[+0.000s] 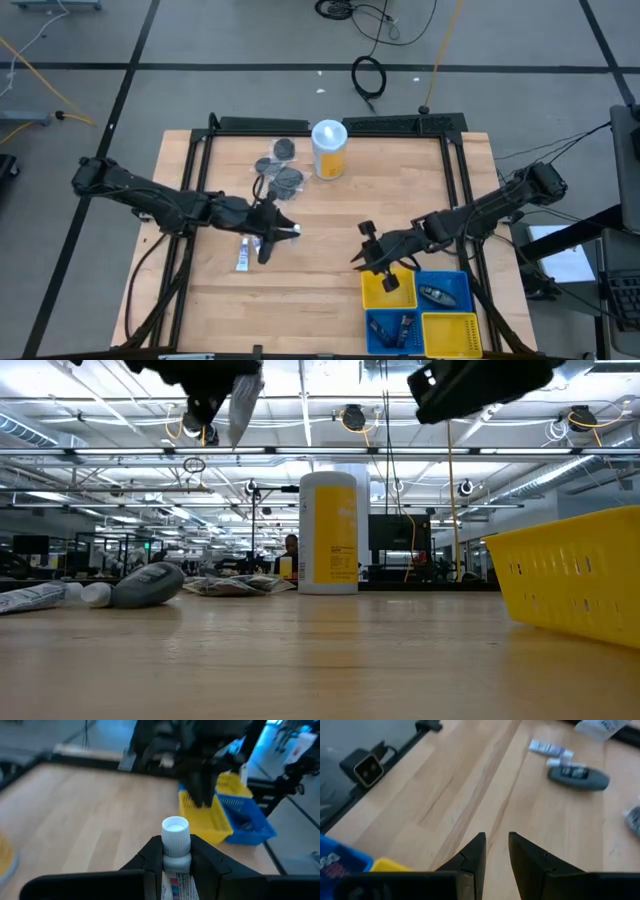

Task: Pick & Place Travel size toiletries
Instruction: Put the left toothpaste into the top yellow basket

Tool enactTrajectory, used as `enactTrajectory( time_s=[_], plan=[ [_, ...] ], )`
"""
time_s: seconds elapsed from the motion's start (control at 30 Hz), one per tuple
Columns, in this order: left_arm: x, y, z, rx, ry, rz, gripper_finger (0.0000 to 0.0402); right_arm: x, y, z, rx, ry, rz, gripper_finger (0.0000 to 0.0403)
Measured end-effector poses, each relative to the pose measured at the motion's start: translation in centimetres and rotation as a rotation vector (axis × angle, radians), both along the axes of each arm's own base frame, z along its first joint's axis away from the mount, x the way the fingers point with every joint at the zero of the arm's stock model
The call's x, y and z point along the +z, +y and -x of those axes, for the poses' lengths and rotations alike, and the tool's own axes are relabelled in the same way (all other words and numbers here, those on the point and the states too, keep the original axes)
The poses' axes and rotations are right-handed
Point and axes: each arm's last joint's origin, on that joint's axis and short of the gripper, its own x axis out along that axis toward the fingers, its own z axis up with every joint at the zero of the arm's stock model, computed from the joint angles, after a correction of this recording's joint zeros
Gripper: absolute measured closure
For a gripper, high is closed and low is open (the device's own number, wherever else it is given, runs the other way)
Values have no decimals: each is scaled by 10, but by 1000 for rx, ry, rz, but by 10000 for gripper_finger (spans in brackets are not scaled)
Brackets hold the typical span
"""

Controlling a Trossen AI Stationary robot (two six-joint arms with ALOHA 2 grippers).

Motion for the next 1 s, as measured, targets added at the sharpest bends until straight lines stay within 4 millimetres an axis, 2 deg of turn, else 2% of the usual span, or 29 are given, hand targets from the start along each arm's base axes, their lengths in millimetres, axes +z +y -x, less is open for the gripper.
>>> enactTrajectory(
  time_s=[0.3,0.4,0.63,1.0],
  plan=[
    [24,-12,-1,-170,-271,-107,332,12,-7,-10,-2,-147,-4,328],
    [27,-17,-4,-248,-340,-142,332,16,-8,-13,29,-196,-10,328],
    [16,-26,-23,-359,-445,-181,332,28,-17,-20,160,-313,-111,328],
    [-5,-35,-48,-474,-571,-285,332,32,-26,-23,204,-320,-198,328]
  ],
)
